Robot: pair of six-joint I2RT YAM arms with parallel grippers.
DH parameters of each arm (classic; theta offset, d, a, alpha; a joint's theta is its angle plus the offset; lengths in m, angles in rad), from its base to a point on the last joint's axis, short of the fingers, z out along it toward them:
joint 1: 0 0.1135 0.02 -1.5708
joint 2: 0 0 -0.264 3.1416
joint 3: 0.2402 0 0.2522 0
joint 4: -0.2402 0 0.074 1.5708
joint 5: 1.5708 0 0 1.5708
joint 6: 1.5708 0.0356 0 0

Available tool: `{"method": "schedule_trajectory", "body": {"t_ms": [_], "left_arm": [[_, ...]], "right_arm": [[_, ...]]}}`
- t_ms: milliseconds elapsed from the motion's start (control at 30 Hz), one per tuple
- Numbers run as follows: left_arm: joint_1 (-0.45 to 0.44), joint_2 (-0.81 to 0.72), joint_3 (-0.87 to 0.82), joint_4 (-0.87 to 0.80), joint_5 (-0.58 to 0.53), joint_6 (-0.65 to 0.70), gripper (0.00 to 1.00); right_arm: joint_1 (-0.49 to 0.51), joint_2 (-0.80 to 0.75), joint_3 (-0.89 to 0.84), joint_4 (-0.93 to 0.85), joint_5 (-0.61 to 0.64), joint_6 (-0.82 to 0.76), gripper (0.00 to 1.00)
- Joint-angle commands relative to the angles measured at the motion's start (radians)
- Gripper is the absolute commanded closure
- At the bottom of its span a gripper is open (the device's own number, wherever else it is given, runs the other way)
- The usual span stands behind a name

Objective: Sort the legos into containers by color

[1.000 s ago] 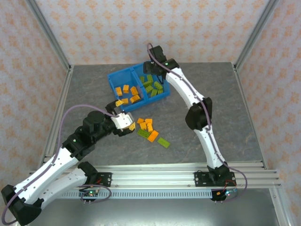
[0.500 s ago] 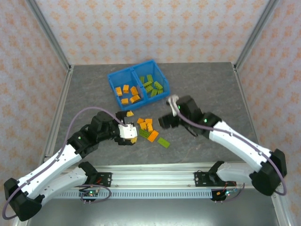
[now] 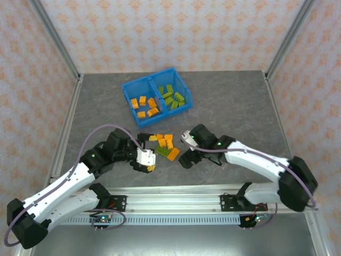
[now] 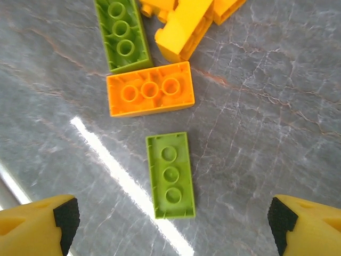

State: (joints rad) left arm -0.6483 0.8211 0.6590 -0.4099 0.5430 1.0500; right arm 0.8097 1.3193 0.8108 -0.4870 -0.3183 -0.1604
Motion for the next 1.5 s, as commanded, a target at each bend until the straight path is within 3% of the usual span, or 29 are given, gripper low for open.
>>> {"method": "schedule_trajectory", "body": {"t_ms": [0,200,600,933,1167,1467], "left_arm": [[-0.010,0.004,-0.003,-0.011,0.040,0.017,0.00],[-0.010,0.006,-0.002,-0.011,0.032,0.016,0.00],[-0.010,0.003,0.001,-0.007,0.041,0.010,0.00],[-0.010,-0.005,-0.001,0.002,0.037,0.011,0.00],[-0.010,-0.012,-0.003,0.013,0.017,0.010,0.00],[-0.010,-0.035,-0.006,0.047,0.000,-0.029,0.00]], "right_arm": [[0.025,0.125,0.101,-0.064,0.043,0.064,0.09],[0.049,0.178,0.066,-0.002,0.050,0.137,0.10],[0.126,0.322,0.173,-0.198,0.195,0.175,0.20],[0.161,0.402,0.195,-0.188,0.216,0.222,0.39],[0.161,0.399,0.196,-0.163,0.221,0.246,0.68],[0.153,0.183,0.191,-0.013,0.310,0.325,0.77]]}}
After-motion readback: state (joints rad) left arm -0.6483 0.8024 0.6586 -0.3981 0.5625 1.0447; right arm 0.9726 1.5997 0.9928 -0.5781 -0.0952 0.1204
